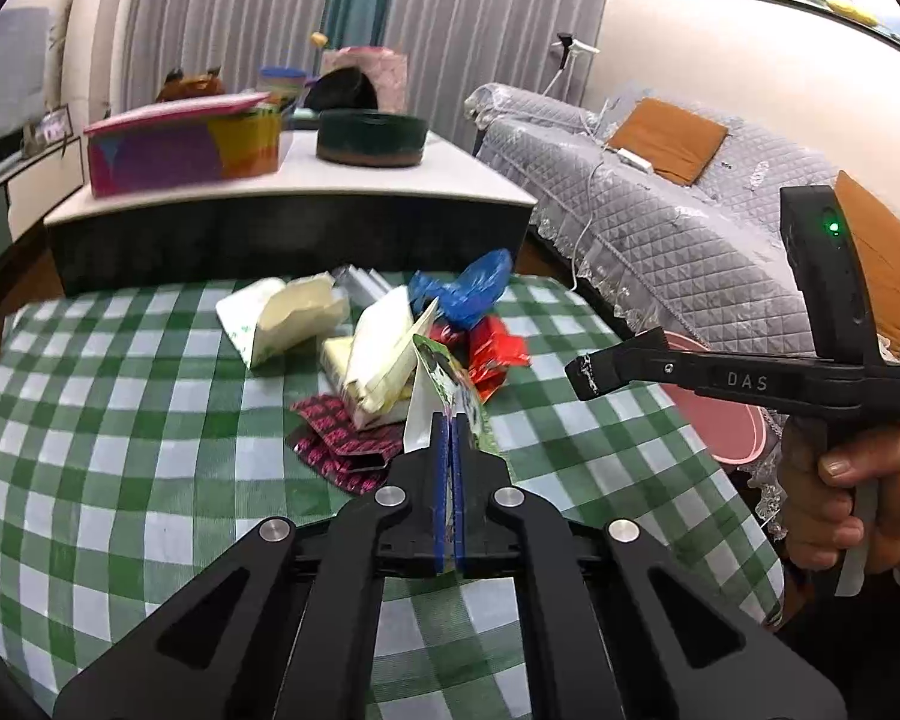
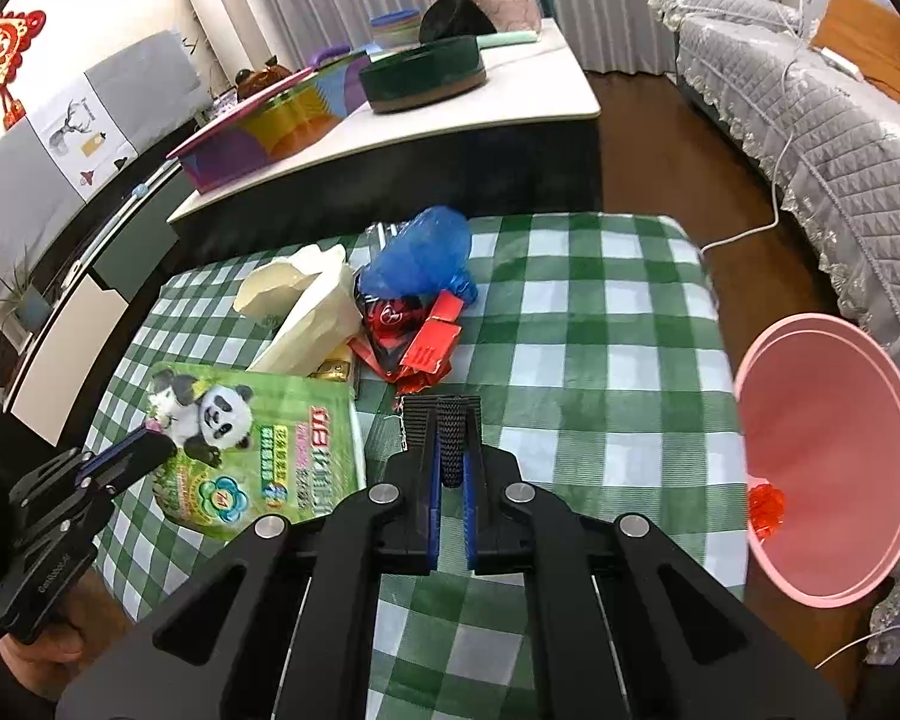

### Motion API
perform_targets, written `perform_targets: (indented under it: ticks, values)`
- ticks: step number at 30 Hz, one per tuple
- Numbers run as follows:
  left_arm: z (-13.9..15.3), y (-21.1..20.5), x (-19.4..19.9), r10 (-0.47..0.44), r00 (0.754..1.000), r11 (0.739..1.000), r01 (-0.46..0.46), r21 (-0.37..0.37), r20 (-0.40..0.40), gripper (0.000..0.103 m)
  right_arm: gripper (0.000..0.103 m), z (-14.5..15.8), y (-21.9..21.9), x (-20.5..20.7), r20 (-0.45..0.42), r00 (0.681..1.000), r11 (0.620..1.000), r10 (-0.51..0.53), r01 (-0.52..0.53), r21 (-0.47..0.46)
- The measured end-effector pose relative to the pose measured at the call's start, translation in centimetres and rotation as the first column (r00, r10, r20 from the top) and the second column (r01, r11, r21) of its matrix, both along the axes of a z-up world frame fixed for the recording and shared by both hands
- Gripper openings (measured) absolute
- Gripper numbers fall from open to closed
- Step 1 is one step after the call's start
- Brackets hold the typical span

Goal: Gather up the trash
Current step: 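Carry the snack bag and black strip with both tools over the pink bin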

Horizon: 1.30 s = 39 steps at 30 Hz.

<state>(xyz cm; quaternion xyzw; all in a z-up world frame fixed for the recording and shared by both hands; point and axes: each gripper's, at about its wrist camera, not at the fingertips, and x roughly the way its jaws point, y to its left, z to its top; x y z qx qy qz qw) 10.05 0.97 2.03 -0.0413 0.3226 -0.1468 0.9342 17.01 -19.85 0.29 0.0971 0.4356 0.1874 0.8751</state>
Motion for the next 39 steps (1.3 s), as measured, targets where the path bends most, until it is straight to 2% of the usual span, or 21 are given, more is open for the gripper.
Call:
perform_targets:
  ticks: [7, 18, 29, 39]
  values:
    - [1.5, -1.1, -0.8, 0.005, 0.999, 0.999, -0.007, 0.036, 0.050, 0.000, 0.006, 1.3, -1.5, -1.3, 0.044, 0.999, 1.000, -0.024, 0.025, -0.016]
    - [2.9, -3.1, -0.9, 0.011, 0.997, 0.998, -0.016, 0.061, 0.080, 0.000, 0.006, 2.6, -4.4, -2.6, 0.094, 0.993, 0.997, -0.075, 0.077, -0.019]
    - [3.5, -6.0, -0.5, -0.013, 0.996, 0.999, 0.009, 0.053, 0.084, 0.000, 0.006, 3.4, -7.4, -3.3, 0.129, 0.983, 0.990, -0.134, 0.140, -0.033]
    - [4.0, -10.5, 0.5, -0.064, 0.994, 0.997, 0.061, 0.042, 0.091, 0.000, 0.006, 3.9, -11.6, -3.8, 0.148, 0.965, 0.974, -0.215, 0.223, -0.044]
